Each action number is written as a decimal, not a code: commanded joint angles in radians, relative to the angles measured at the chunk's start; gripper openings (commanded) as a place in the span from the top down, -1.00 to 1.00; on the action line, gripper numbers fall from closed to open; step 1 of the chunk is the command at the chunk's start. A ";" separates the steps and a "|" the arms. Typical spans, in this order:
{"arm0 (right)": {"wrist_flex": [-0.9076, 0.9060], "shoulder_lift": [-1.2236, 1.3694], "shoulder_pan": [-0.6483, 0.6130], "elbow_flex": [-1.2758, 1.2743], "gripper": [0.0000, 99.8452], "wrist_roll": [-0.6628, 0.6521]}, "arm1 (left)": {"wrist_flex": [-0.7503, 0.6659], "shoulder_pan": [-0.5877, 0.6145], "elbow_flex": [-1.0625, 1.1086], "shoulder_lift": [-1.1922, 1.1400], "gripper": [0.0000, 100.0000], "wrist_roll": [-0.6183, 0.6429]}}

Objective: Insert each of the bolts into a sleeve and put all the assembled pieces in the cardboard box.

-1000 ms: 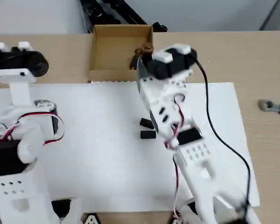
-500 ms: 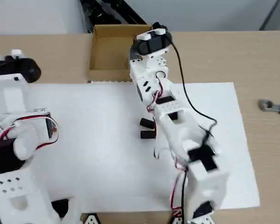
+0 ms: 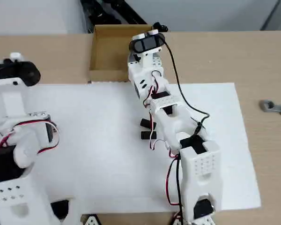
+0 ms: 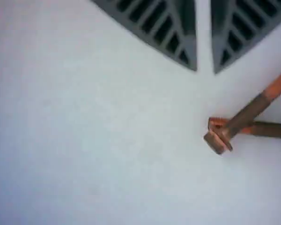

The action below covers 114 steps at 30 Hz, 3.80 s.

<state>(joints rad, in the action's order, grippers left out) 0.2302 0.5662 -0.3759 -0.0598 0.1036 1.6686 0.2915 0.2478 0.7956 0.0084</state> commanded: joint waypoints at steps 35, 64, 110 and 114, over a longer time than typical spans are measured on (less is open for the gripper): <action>-1.178 -1.168 0.007 -0.387 0.99 0.087 | -0.152 0.238 0.070 -0.443 0.77 -0.347; -1.221 -1.181 0.007 -0.388 0.99 0.087 | -0.516 0.149 0.384 -0.516 0.77 -0.913; -1.276 -1.179 0.005 -0.388 0.99 0.087 | -0.572 0.157 0.245 -0.795 0.77 -0.908; -1.276 -1.179 0.005 -0.388 0.99 0.087 | -0.580 0.157 0.255 -0.795 0.78 -0.908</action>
<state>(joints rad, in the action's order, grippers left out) -1.0418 -0.5785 -0.3759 -0.4526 0.1818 1.1070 0.4526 0.5040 -0.0038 -0.8953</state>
